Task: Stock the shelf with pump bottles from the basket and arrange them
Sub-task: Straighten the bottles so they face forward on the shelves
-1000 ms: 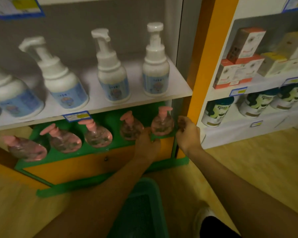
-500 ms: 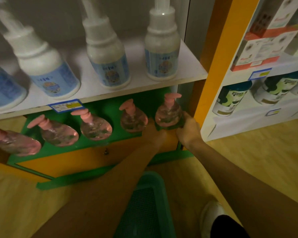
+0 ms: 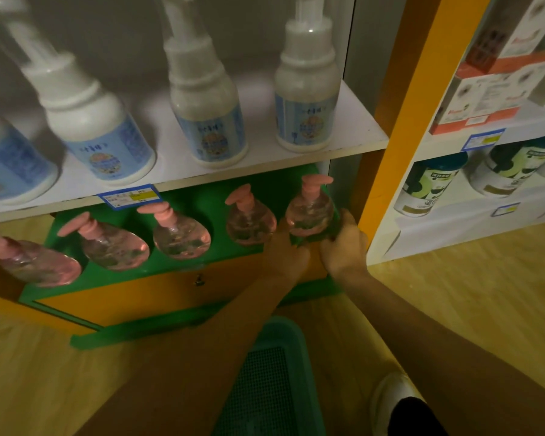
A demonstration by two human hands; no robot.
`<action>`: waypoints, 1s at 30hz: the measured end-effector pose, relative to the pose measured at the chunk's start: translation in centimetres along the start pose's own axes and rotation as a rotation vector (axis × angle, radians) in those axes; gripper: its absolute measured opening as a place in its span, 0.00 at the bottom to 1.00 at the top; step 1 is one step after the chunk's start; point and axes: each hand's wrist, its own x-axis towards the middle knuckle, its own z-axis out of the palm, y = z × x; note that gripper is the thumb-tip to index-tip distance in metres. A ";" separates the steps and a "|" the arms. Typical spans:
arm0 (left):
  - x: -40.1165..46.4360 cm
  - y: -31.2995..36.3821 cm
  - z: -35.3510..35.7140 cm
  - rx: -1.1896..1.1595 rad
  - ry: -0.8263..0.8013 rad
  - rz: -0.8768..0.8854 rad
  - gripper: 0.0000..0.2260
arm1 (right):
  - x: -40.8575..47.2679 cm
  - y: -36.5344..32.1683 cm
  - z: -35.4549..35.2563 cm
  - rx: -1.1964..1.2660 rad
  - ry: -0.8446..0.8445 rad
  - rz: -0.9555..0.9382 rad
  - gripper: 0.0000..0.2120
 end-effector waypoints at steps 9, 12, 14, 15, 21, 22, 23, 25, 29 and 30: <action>-2.7 -5.0 -4.1 -0.060 0.286 -0.042 0.17 | -3.2 -3.1 3.3 -0.067 -0.056 -0.342 0.10; -1.8 -5.6 -6.2 -0.083 0.287 -0.036 0.17 | -4.0 -4.1 4.9 -0.051 -0.161 -0.297 0.13; -0.8 -6.0 -7.1 -0.080 0.229 -0.047 0.18 | -4.0 -4.6 5.6 -0.053 -0.178 -0.236 0.12; -0.2 -6.4 -7.3 -0.078 0.189 -0.069 0.19 | -3.9 -4.8 5.9 -0.053 -0.166 -0.213 0.13; 0.3 -7.6 -6.5 -0.285 0.049 -0.123 0.23 | -3.3 -4.7 6.8 -0.033 -0.173 -0.118 0.15; 0.2 -7.6 -6.4 -0.320 0.056 -0.117 0.24 | -3.2 -4.7 6.9 -0.040 -0.168 -0.120 0.16; 0.2 -7.7 -6.5 -0.314 0.053 -0.110 0.26 | -3.2 -4.7 7.0 -0.046 -0.163 -0.123 0.16; 0.3 -7.9 -6.8 -0.260 0.049 -0.108 0.27 | -3.3 -4.8 7.2 -0.053 -0.170 -0.127 0.16; 0.6 -8.0 -7.3 -0.203 0.058 -0.110 0.25 | -3.5 -5.0 7.4 -0.040 -0.186 -0.147 0.21; 0.6 -7.9 -7.4 -0.187 0.057 -0.112 0.24 | -3.5 -5.0 7.3 -0.036 -0.191 -0.153 0.22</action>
